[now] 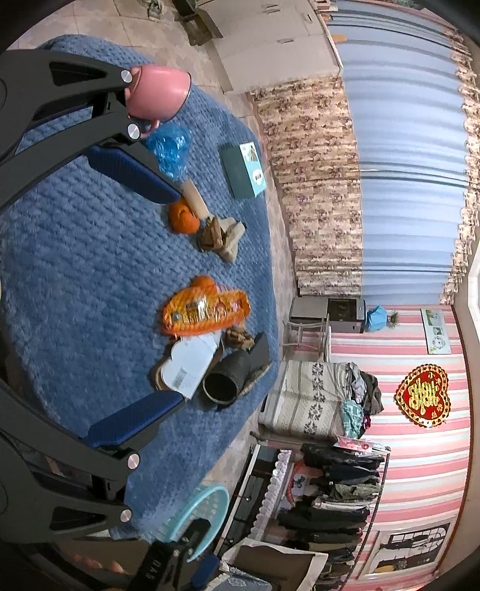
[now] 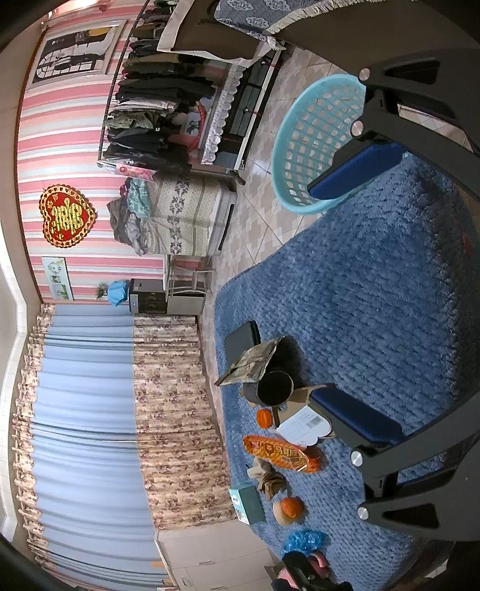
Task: Collect trash
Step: 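Reach the left tool to the blue plastic bag and close on it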
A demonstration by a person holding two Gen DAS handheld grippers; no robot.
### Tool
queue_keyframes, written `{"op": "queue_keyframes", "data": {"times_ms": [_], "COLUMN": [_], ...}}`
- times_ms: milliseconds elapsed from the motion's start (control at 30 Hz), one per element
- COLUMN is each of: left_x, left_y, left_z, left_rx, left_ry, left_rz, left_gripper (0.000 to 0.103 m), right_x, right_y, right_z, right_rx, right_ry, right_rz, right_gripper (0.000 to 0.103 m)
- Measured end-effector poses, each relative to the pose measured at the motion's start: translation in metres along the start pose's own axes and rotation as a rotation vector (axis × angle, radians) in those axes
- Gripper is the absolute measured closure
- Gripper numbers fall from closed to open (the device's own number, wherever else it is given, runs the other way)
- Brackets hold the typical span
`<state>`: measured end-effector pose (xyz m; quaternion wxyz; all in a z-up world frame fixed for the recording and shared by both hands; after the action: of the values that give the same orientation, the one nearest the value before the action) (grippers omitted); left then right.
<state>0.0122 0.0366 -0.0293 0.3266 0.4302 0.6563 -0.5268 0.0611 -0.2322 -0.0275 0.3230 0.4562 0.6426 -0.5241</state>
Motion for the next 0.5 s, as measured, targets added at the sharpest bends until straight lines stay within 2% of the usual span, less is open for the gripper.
{"op": "queue_keyframes", "data": {"times_ms": [300,500], "left_x": [0.027,0.050], "left_y": [0.023,0.041], "left_z": [-0.040,-0.074], "left_rx": [-0.044,-0.073], "left_ry": [-0.040,-0.070], "left_rz": [-0.090,-0.153], "left_gripper": [0.005,0.006], "right_x": [0.010,0.012], "right_y": [0.017,0.032], "right_z": [0.012,0.005], "right_rx": [0.021,0.059], "right_ry": [0.011,-0.037], "right_rz": [-0.040,-0.078], "right_gripper": [0.004,0.004]}}
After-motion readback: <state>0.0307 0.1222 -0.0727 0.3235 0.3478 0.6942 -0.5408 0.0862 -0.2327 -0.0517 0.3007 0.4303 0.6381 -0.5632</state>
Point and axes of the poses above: each gripper's, at about its wrist camera, not at the fingertips, and y roughly the way its jaws point, z to its right, x to its underside, the point moved 1 cm from there along y, roughly the way its jaws point, and after that the axes turned 15 degrees about y, right-handed, at the moved point
